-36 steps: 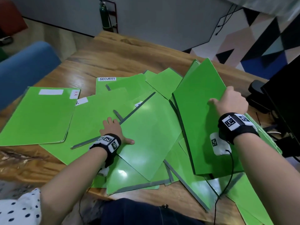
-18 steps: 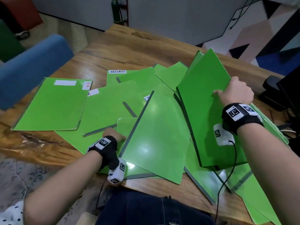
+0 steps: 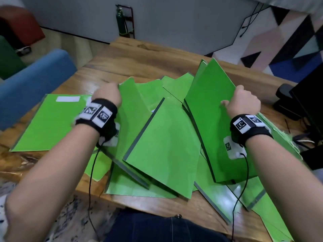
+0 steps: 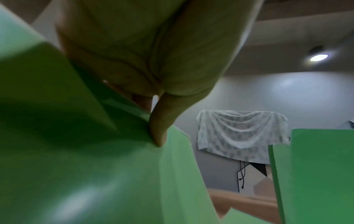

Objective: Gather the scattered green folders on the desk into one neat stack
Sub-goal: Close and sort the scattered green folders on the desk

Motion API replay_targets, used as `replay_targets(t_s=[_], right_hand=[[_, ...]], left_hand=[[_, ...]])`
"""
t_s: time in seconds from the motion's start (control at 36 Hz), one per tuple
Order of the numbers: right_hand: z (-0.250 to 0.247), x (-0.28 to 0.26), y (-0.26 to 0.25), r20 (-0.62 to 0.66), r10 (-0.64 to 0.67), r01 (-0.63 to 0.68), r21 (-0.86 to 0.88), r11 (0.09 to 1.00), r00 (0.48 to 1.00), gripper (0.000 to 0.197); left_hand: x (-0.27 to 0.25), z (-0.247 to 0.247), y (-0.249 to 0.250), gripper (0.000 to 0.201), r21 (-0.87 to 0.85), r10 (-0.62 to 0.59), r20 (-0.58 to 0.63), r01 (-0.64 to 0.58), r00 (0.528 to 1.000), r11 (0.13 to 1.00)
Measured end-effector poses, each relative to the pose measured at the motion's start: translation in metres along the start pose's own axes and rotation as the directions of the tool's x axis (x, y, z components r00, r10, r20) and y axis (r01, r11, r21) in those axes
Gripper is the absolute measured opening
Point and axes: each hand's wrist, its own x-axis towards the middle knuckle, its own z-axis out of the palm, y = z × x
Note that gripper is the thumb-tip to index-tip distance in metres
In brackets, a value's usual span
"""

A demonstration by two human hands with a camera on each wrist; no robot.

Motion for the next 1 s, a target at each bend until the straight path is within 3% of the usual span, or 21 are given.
replay_targets(t_s=[0.11,0.19,0.25,0.39,0.47,0.67,0.75,0.81,0.86,0.94,1.0], right_hand=[[0.0,0.003,0.002,0.016,0.014,-0.014,0.004,1.0,1.0,0.048],[-0.001,0.006,0.005,0.021,0.024,-0.024,0.001,1.0,0.999,0.049],[-0.001,0.006,0.007,0.025,0.03,-0.03,0.003,1.0,0.999,0.049],[0.001,0.006,0.008,0.025,0.024,-0.025,0.009,1.0,0.999,0.047],[0.002,0.007,0.007,0.029,0.033,-0.034,0.014,0.999,0.999,0.047],[0.004,0.008,0.012,0.032,0.042,-0.042,0.019,0.999,0.999,0.05],[0.005,0.007,0.01,0.029,0.04,-0.04,0.023,0.999,0.999,0.049],[0.005,0.006,0.009,0.024,0.035,-0.036,0.021,0.999,0.999,0.048],[0.005,0.006,0.009,0.015,0.029,-0.029,0.017,0.999,0.999,0.048],[0.006,0.007,0.012,0.01,0.025,-0.025,0.009,1.0,1.0,0.048],[0.008,0.008,0.013,0.01,0.029,-0.029,0.006,1.0,1.0,0.048]], left_hand=[[0.002,-0.04,0.034,0.055,0.126,0.172,-0.044,-0.166,0.984,0.978],[0.002,-0.061,0.061,0.056,0.265,0.326,-0.081,-0.295,0.942,0.918],[0.001,-0.072,0.077,0.053,0.333,0.446,-0.098,-0.393,0.89,0.857],[-0.014,-0.098,0.114,0.051,0.421,0.705,-0.112,-0.609,0.7,0.672],[-0.015,-0.1,0.129,0.056,0.389,0.752,-0.011,-0.69,0.659,0.611],[0.006,-0.032,0.139,0.054,0.19,0.668,0.287,-0.724,0.687,0.663],[0.01,0.014,0.129,0.046,0.211,0.659,0.275,-0.713,0.7,0.669],[0.011,0.039,0.12,0.057,0.255,0.644,0.212,-0.677,0.735,0.69],[0.011,0.058,0.106,0.077,0.232,0.565,0.157,-0.586,0.81,0.777],[0.011,0.082,0.072,0.093,0.068,0.264,0.146,-0.276,0.953,0.959],[0.009,0.094,0.043,0.1,0.042,0.031,0.231,-0.042,0.973,0.998]])
